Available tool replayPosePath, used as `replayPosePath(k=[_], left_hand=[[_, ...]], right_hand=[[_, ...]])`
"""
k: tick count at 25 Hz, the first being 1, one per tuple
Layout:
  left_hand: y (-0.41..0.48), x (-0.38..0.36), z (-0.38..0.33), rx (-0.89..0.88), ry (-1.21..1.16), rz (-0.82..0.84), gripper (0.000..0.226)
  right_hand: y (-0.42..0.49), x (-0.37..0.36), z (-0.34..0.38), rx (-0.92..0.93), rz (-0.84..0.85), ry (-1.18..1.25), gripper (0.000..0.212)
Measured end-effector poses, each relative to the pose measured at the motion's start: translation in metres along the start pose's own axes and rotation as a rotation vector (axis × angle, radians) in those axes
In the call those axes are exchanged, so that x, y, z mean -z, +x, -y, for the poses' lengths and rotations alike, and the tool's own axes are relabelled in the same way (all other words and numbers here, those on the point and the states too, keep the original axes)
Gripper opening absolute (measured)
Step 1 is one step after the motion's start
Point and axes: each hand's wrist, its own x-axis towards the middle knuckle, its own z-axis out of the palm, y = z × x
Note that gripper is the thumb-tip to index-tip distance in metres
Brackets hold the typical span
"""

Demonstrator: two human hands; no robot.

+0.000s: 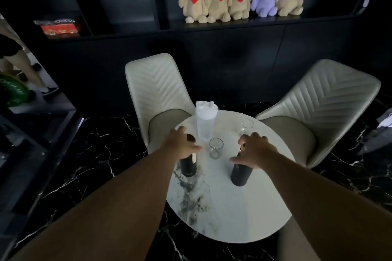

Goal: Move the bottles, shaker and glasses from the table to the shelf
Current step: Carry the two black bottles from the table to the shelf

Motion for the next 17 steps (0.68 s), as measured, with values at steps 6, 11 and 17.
replayPosePath(k=[6, 11, 17], left_hand=[[0.005, -0.031, 0.009, 0.005, 0.040, -0.029, 0.083], [-0.009, 0.000, 0.008, 0.003, 0.077, -0.125, 0.059], [-0.041, 0.125, 0.005, -0.015, -0.011, -0.295, 0.061]], right_hand=[[0.004, -0.021, -0.005, 0.016, -0.011, -0.107, 0.052], [0.001, 0.001, 0.019, 0.155, 0.016, -0.181, 0.040], [-0.009, 0.080, 0.100, 0.356, -0.061, -0.045, 0.037]])
